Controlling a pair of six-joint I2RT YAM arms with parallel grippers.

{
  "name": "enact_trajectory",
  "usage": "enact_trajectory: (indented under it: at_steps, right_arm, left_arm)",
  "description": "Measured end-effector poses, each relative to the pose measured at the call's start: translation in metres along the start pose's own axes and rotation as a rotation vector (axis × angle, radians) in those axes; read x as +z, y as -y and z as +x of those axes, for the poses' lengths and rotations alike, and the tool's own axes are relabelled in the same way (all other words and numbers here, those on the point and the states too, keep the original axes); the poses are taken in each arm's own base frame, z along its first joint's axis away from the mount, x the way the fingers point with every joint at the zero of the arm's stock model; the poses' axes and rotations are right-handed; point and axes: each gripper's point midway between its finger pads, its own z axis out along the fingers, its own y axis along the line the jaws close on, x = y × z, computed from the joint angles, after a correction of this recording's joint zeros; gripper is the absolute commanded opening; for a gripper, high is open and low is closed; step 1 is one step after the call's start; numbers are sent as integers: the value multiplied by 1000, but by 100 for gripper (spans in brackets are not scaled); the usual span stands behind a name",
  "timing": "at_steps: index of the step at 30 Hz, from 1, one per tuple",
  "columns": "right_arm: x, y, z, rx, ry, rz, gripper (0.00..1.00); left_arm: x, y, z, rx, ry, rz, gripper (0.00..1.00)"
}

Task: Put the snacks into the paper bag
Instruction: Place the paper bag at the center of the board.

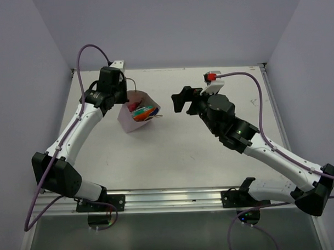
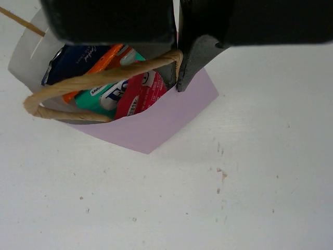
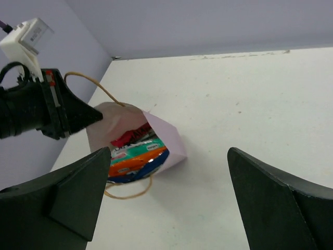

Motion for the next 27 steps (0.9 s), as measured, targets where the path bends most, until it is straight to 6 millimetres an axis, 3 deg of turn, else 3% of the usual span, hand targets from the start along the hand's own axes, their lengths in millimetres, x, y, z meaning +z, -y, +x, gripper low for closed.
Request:
enact_trajectory:
  at_steps: [6, 10, 14, 18, 23, 27]
  right_arm:
    - [-30, 34, -2, -60, 15, 88, 99]
    - [-42, 56, 12, -98, -11, 144, 98]
    - [-49, 73, 28, -131, -50, 188, 98]
    - [-53, 82, 36, -152, -74, 214, 98]
    - [-58, 87, 41, -162, -91, 225, 98]
    - [-61, 90, 45, -172, -109, 232, 98]
  left_arm:
    - [16, -11, -34, -48, 12, 3, 0]
    - [28, -28, -55, -107, 24, 1, 0]
    - [42, -47, -64, -187, 21, 10, 0]
    - [54, -67, -56, -267, -1, 12, 0]
    - [67, -98, -33, -357, -14, -9, 0]
    - [62, -124, -21, -414, 10, -42, 3]
